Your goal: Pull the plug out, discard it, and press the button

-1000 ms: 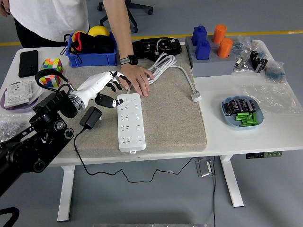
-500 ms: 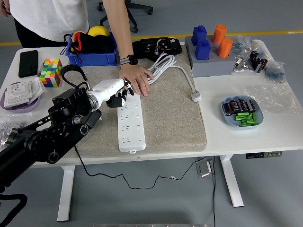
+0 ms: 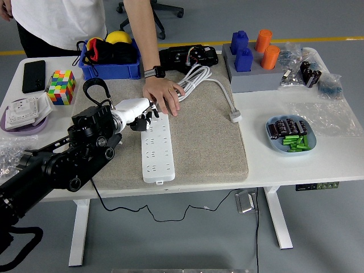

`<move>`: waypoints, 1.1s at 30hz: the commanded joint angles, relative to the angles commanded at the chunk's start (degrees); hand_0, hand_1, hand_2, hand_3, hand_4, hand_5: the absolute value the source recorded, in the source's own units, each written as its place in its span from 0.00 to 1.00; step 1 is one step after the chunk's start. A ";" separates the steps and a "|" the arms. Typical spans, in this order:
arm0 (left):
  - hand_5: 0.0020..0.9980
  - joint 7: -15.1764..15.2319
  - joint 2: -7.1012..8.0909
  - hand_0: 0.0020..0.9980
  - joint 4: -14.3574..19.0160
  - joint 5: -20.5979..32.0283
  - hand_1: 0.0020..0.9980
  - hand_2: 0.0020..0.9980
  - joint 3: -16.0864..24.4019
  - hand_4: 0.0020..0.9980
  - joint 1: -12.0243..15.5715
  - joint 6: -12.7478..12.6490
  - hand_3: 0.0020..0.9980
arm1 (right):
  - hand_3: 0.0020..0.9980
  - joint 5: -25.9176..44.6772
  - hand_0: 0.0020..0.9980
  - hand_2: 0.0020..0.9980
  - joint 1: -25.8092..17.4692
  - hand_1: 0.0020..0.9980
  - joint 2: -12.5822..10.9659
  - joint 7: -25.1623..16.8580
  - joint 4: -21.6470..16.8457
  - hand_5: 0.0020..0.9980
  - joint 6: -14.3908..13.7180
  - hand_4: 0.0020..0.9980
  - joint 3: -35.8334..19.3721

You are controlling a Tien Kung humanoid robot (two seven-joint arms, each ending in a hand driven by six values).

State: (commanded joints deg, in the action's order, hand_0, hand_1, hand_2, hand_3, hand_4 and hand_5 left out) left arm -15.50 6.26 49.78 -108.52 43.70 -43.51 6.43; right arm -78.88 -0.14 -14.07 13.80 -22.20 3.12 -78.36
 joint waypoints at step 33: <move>0.00 -0.89 0.19 0.03 2.25 -1.86 0.07 0.13 2.54 0.00 1.07 0.22 0.68 | 0.72 -0.05 0.75 0.71 -0.08 0.70 0.07 -0.01 -0.06 0.63 0.00 0.76 -0.03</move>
State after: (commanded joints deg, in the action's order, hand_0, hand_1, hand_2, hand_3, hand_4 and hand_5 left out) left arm -16.39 6.45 52.03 -110.38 46.24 -42.44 6.66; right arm -78.93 -0.21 -14.00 13.79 -22.26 3.12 -78.39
